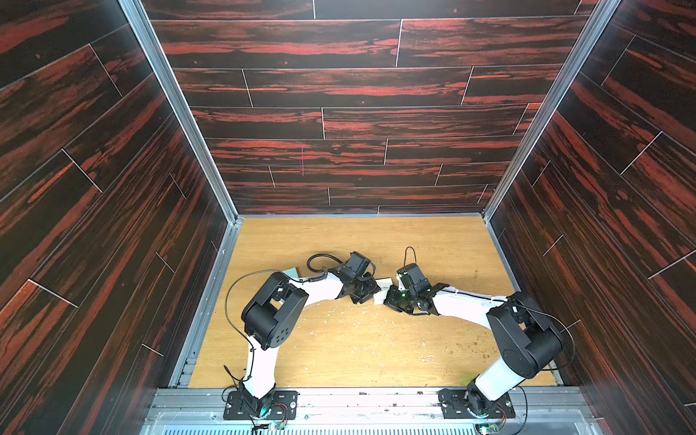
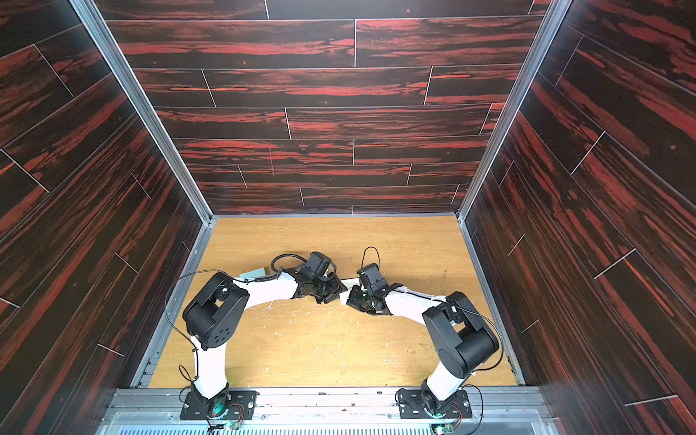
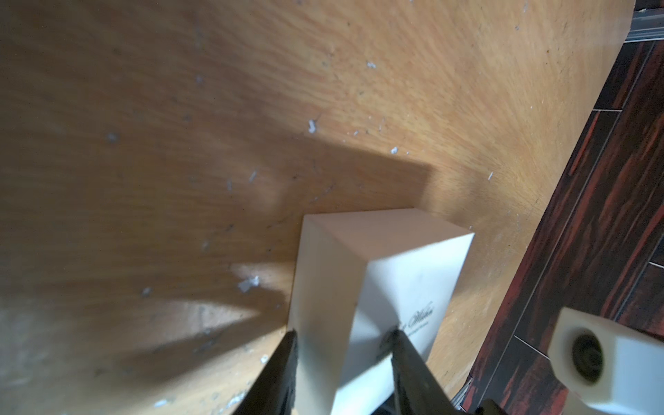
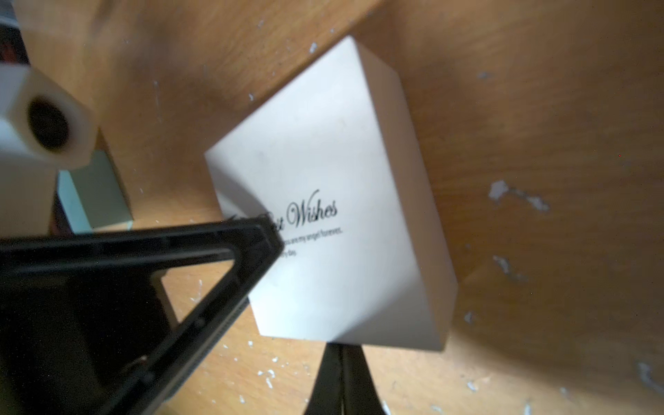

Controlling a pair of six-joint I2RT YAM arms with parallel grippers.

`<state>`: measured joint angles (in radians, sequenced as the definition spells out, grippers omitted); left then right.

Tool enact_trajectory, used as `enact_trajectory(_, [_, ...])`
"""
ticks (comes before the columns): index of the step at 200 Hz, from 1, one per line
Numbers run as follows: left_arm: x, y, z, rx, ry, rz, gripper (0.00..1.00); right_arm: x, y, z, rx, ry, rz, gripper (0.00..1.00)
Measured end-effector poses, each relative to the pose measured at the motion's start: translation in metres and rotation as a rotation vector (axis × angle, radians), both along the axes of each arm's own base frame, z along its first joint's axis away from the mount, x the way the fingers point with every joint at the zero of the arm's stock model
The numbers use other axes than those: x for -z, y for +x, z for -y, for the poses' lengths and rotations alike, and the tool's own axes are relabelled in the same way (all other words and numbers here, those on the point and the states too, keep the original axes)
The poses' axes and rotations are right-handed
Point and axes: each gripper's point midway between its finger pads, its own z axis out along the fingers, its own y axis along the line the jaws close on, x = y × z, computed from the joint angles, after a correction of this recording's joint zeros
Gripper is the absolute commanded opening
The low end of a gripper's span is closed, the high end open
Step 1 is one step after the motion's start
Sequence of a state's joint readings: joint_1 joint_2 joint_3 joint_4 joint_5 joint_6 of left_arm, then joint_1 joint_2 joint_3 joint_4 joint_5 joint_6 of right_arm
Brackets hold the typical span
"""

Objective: Take out the earrings from the drawer-style jewelry box
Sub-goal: Open the drawer in the jewelry box.

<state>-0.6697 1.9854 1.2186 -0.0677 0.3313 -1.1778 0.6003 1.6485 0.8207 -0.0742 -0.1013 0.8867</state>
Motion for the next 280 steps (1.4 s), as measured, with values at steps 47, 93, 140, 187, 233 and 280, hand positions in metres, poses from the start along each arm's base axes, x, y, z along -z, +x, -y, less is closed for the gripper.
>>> enact_trajectory(47, [-0.001,0.000,0.000,-0.011,0.003,-0.002,0.37,0.004,-0.003,0.006,-0.001,-0.034,-0.011,0.00])
enact_trajectory(93, [-0.002,0.000,-0.001,-0.027,0.008,-0.006,0.33,0.008,-0.007,0.010,-0.021,-0.064,-0.013,0.00])
enact_trajectory(140, [-0.002,0.000,-0.001,-0.037,0.012,-0.007,0.32,0.010,-0.015,0.015,-0.039,-0.079,-0.024,0.00])
enact_trajectory(187, [-0.002,0.000,-0.002,-0.040,0.016,-0.003,0.32,0.013,-0.035,0.020,-0.057,-0.081,-0.058,0.00])
enact_trajectory(233, [-0.002,0.001,-0.002,-0.043,0.020,0.001,0.32,0.011,-0.054,0.023,-0.076,-0.081,-0.091,0.00])
enact_trajectory(280, [-0.002,0.001,-0.002,-0.044,0.021,0.002,0.32,0.012,-0.066,0.026,-0.083,-0.089,-0.122,0.00])
